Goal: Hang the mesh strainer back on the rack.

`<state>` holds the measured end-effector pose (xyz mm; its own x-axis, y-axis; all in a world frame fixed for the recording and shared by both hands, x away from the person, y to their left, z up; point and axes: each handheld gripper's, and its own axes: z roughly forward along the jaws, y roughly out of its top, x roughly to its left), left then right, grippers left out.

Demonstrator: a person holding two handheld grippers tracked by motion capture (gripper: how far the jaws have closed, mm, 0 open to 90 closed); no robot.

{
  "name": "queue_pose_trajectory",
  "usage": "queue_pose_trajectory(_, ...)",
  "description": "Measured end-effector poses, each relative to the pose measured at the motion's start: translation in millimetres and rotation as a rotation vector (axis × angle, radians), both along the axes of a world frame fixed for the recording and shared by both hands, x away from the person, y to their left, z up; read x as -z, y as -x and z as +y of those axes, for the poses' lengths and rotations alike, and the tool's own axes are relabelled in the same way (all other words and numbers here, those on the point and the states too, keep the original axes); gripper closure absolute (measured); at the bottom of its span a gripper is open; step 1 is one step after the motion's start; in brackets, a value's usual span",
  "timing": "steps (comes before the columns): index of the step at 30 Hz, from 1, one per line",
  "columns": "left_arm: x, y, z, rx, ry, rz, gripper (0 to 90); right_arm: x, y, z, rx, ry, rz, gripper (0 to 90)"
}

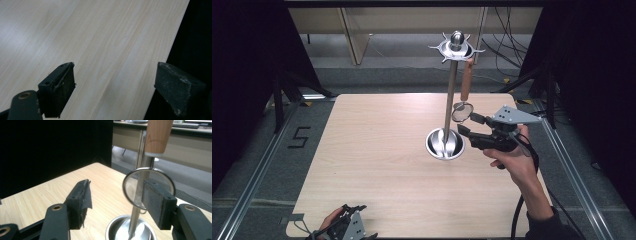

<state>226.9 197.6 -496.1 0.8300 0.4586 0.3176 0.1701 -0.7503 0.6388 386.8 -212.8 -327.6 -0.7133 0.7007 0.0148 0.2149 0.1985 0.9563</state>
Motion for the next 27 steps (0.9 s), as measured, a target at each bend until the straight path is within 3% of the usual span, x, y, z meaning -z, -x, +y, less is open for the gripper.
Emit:
queue_pose_trajectory(1, 0.3, 0.1, -0.2, 0.001, 0.002, 0.0, 15.7, 1.6, 0.3, 0.3, -0.008, -0.001, 0.019, 40.5)
queue_pose_trajectory(11, 0.6, 0.1, -0.6, -0.005, -0.002, -0.01, 15.7, 8.8, -0.1, 1.4, -0.006, 0.005, 0.014, 39.6)
queue_pose_trajectory(13, 0.5, 0.1, -0.5, -0.005, -0.002, -0.01, 15.7, 10.6, 1.0, 2.0, -0.007, 0.008, 0.046, 38.8)
queue_pose_trajectory(19, 0.0, 0.3, -0.1, 0.001, 0.001, 0.001, 15.7, 14.9, -0.5, 3.7, -0.013, 0.012, 0.043, 37.3)
queue_pose_trajectory(21, 0.0, 0.4, -0.2, 0.002, 0.0, 0.0, 15.7, 15.8, 0.7, 4.5, -0.016, 0.014, 0.067, 36.8)
queue_pose_trajectory(26, 0.0, 0.4, -0.2, 0.002, 0.0, 0.0, 15.7, 18.4, 1.3, 4.2, -0.011, 0.026, 0.063, 36.4)
queue_pose_trajectory(27, -0.1, 0.4, -0.2, 0.002, 0.0, 0.0, 15.7, 20.6, 1.8, 5.8, -0.01, 0.01, 0.064, 36.3)
